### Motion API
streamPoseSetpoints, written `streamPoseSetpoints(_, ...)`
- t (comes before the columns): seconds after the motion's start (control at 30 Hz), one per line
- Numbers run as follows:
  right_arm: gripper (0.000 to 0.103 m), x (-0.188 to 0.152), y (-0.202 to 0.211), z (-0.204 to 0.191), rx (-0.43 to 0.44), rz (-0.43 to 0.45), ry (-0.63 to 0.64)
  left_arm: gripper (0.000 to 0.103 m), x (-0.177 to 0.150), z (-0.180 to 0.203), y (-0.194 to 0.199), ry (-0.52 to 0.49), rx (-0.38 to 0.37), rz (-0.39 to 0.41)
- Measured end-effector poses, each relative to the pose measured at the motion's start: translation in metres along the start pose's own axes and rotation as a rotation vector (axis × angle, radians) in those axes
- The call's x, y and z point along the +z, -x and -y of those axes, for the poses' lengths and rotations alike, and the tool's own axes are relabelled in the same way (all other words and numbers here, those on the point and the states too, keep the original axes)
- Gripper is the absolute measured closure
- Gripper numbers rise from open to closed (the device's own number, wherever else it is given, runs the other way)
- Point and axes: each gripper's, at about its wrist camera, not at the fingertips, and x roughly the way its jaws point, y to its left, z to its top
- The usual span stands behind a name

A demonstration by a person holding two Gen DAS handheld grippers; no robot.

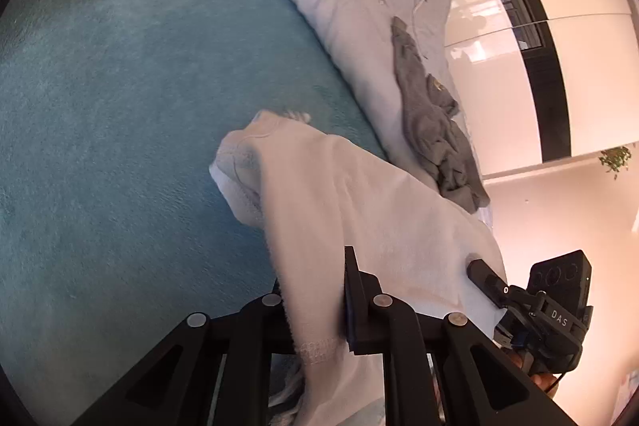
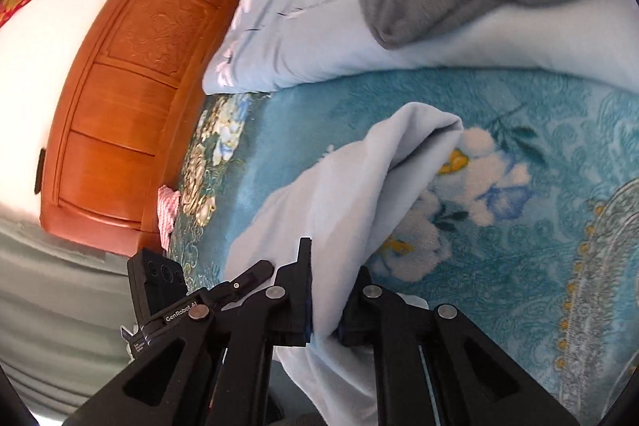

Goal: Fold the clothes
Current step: 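Grasp the folded shirt with both grippers and lift it toward the black clothes stack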

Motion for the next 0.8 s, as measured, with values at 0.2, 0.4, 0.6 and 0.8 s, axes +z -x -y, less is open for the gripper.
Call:
streamPoseSetpoints(0.2, 0.094, -0.021, 0.115, -0.040, -0.041, 0.133, 0.146, 0.089, -0.026, 0.095, 0.026, -0.182, -0.112, -0.002)
streamPoseSetpoints(0.4, 0.094, -0.058, 0.244, -0.047, -0.096, 0.291, 0.200, 0.089, -0.064, 0.212, 0.034, -0.404, -0.220, -0.051)
streamPoseSetpoints(0.6, 0.094, -0.107, 0.376, -0.020, -0.160, 0.440, 0.188, 0.089, -0.133, 0.317, 0.022, -0.559, -0.362, -0.153)
streamPoseSetpoints(0.8, 0.094, -0.159, 0.482, 0.013, -0.292, 0.512, 0.176, 0.089, -0.218, 0.389, -0.013, -0.652, -0.458, -0.313)
